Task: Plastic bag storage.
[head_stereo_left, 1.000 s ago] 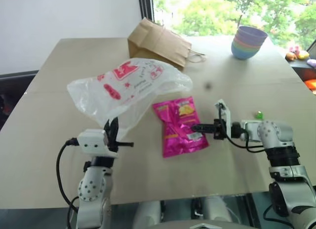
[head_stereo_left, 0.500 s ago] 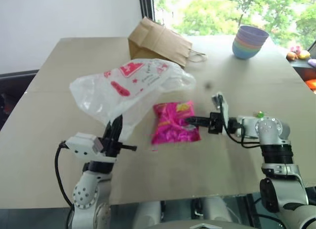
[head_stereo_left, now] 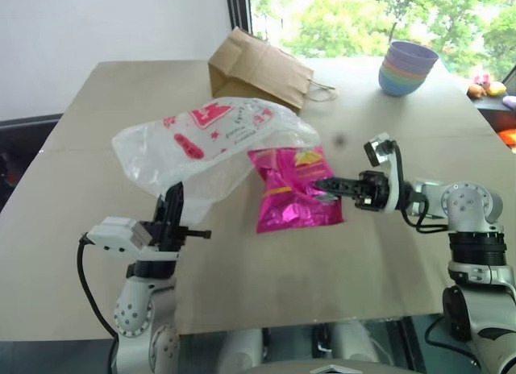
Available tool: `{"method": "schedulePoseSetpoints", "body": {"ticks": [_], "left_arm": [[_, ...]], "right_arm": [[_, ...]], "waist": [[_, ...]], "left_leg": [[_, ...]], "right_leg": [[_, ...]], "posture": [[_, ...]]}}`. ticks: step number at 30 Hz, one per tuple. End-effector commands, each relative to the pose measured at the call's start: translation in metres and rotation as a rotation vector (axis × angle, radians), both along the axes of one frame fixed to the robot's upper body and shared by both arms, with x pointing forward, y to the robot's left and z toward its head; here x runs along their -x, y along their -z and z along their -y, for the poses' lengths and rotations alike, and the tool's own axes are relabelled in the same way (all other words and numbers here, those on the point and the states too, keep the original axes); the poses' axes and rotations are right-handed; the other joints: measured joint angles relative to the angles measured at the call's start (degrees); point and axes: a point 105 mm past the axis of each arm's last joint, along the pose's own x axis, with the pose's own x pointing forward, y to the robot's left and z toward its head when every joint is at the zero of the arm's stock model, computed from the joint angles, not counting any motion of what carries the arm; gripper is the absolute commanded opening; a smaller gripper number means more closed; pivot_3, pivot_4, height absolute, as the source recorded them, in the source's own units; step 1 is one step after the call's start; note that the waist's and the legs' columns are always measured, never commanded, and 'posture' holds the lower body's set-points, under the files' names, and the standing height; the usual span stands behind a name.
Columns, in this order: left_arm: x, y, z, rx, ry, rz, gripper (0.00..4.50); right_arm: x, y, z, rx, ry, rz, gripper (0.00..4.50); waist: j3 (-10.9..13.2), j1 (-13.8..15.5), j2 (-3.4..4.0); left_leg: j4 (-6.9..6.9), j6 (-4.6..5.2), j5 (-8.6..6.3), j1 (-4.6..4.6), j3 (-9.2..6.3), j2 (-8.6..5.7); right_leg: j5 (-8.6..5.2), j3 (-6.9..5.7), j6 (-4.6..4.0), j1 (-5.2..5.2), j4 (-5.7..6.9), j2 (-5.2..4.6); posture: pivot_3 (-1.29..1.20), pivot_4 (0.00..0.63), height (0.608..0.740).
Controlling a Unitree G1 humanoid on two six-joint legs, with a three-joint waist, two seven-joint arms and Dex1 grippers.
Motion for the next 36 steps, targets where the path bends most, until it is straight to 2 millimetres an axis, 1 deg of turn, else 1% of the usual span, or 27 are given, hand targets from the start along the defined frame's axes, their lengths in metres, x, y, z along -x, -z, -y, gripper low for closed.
{"method": "schedulePoseSetpoints", "body": {"ticks": [1,5,8,11,15,18,21,24,27,31,33,34,36], "left_arm": [[0.003,-0.011,0.002,0.006,0.011,0.041,0.0],[0.004,-0.014,0.009,0.012,0.034,0.052,0.0],[0.007,-0.014,0.018,0.001,0.074,0.053,0.0],[0.015,-0.013,0.026,0.003,0.121,0.05,0.0],[0.025,-0.008,0.038,-0.02,0.18,0.04,0.0],[0.027,-0.009,0.044,-0.021,0.216,0.045,0.0],[0.03,-0.013,0.054,-0.019,0.28,0.06,0.0],[0.031,-0.016,0.061,-0.017,0.334,0.071,0.0],[0.032,-0.013,0.068,-0.031,0.388,0.059,0.0],[0.035,-0.003,0.077,-0.054,0.462,0.028,0.0],[0.036,0.0,0.079,-0.061,0.479,0.023,0.0],[0.035,0.0,0.079,-0.068,0.475,0.022,0.0],[0.032,-0.005,0.075,-0.077,0.44,0.043,0.0]], "right_arm": [[0.003,-0.014,-0.004,-0.024,-0.025,0.069,0.03],[0.0,-0.011,-0.007,-0.021,-0.027,0.073,0.03],[-0.01,-0.008,-0.017,-0.005,-0.01,0.079,0.03],[-0.027,-0.004,-0.032,0.02,0.024,0.081,0.03],[-0.052,-0.009,-0.056,-0.009,0.092,0.103,0.03],[-0.064,-0.008,-0.068,0.009,0.139,0.144,0.03],[-0.079,-0.008,-0.087,0.012,0.215,0.19,0.03],[-0.084,-0.012,-0.103,-0.001,0.255,0.24,0.03],[-0.091,-0.017,-0.117,-0.039,0.333,0.244,0.03],[-0.096,-0.036,-0.135,-0.164,0.467,0.252,0.03],[-0.099,-0.046,-0.134,-0.249,0.549,0.238,0.03],[-0.101,-0.052,-0.128,-0.296,0.6,0.228,0.03],[-0.106,-0.06,-0.109,-0.366,0.712,0.237,0.03]], "waist": [[0.0,0.0,0.0],[0.0,0.0,-0.01],[0.0,-0.2,0.0],[0.0,-0.6,0.02],[0.1,-1.4,0.07],[0.1,-1.2,0.08],[0.1,-1.4,0.09],[0.1,-1.4,0.11],[0.1,-1.4,0.12],[0.1,-1.5,0.16],[0.2,-1.2,0.21],[0.2,-1.3,0.24],[0.2,-1.2,0.28]], "left_leg": [[0.0,0.0,0.0,0.0,0.0,0.0],[0.0,0.0,0.0,-0.01,-0.01,0.0],[0.0,0.0,0.0,0.0,0.0,0.0],[0.0,0.0,0.0,0.02,0.03,0.0],[-0.01,0.0,0.0,0.03,0.06,0.01],[-0.01,-0.01,0.0,0.0,0.04,0.01],[-0.01,-0.01,0.0,-0.04,0.03,0.02],[-0.01,-0.01,0.01,-0.12,0.06,0.03],[-0.02,-0.21,0.12,-0.29,0.09,0.03],[-0.01,-0.3,0.17,-0.53,0.1,0.04],[0.02,-0.31,0.18,-0.67,0.06,0.04],[0.02,-0.3,0.17,-0.67,0.04,0.03],[0.02,-0.31,0.18,-0.71,0.02,-0.01]], "right_leg": [[0.0,0.0,0.0,0.0,0.0,0.0],[0.0,0.0,0.0,0.0,-0.01,-0.02],[0.0,0.0,0.0,0.0,0.0,-0.01],[0.0,0.03,0.0,-0.01,0.02,0.02],[0.0,0.04,-0.01,-0.02,0.02,0.06],[0.0,0.03,0.0,-0.04,0.02,0.06],[0.0,0.0,0.0,-0.04,0.01,0.01],[0.0,0.01,0.01,-0.14,0.01,0.01],[0.01,0.03,0.0,-0.37,0.08,0.02],[0.01,0.02,0.0,-0.59,0.08,0.04],[0.01,-0.07,0.01,-0.61,0.03,-0.05],[0.02,-0.05,0.02,-0.61,0.02,-0.06],[0.02,-0.07,0.02,-0.63,0.02,-0.09]], "posture": [[0.0,0.15,0.74],[0.0,0.15,0.74],[0.0,0.15,0.74],[0.0,0.15,0.74],[0.0,0.15,0.74],[0.0,0.15,0.74],[0.0,0.15,0.74],[0.0,0.15,0.74],[0.0,0.15,0.74],[0.0,0.15,0.74],[0.0,0.15,0.74],[0.0,0.15,0.74],[0.0,0.15,0.74]]}}
